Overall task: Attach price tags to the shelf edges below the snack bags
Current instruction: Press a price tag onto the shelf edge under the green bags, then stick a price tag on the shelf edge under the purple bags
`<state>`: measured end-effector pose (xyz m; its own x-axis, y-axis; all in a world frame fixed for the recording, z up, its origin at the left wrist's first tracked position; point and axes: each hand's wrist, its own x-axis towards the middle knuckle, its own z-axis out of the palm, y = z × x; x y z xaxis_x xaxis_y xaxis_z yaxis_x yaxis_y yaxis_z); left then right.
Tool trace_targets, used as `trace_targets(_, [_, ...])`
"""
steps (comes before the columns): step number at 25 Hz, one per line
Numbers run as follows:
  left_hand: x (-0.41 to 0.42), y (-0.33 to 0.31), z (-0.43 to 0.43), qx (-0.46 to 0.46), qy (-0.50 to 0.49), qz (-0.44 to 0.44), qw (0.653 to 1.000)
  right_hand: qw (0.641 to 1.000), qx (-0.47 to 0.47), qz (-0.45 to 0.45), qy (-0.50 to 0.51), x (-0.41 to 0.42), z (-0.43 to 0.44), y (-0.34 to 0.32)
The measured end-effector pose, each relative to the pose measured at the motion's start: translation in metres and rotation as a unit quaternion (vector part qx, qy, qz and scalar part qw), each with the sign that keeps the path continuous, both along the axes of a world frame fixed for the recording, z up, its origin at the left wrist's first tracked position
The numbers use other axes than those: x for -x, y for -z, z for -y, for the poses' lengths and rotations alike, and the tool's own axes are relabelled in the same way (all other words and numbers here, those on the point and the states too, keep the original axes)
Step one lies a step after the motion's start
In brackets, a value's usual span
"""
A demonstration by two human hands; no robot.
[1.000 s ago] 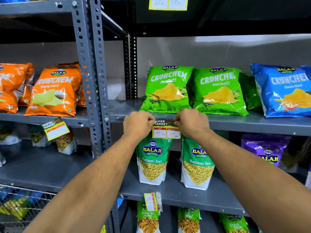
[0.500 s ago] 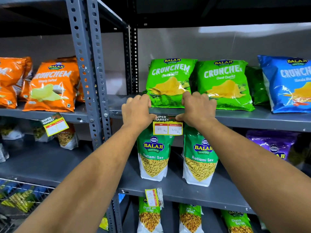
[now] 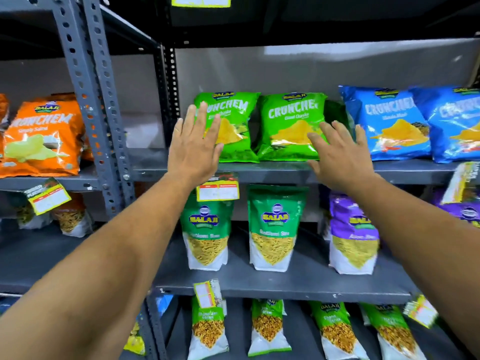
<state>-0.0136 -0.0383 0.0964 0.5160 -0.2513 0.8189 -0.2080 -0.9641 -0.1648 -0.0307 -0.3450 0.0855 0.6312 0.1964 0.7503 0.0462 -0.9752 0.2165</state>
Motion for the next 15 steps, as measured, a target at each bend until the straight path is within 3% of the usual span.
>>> trace_targets(10, [0.024, 0.021, 0.246, -0.006, 0.174, -0.025, 0.984, 0.978, 0.003, -0.071, 0.198, 0.102, 0.231, 0.025])
trace_targets(12, [0.032, 0.031, 0.291, 0.03, 0.234, -0.064, 0.97, 0.973, -0.022, -0.092, 0.209, 0.113, 0.264, 0.03])
trace_targets(15, [0.04, 0.064, 0.349, 0.101, 0.314, -0.201, 0.923, 0.971, -0.038, -0.11, 0.207, 0.113, 0.295, 0.02])
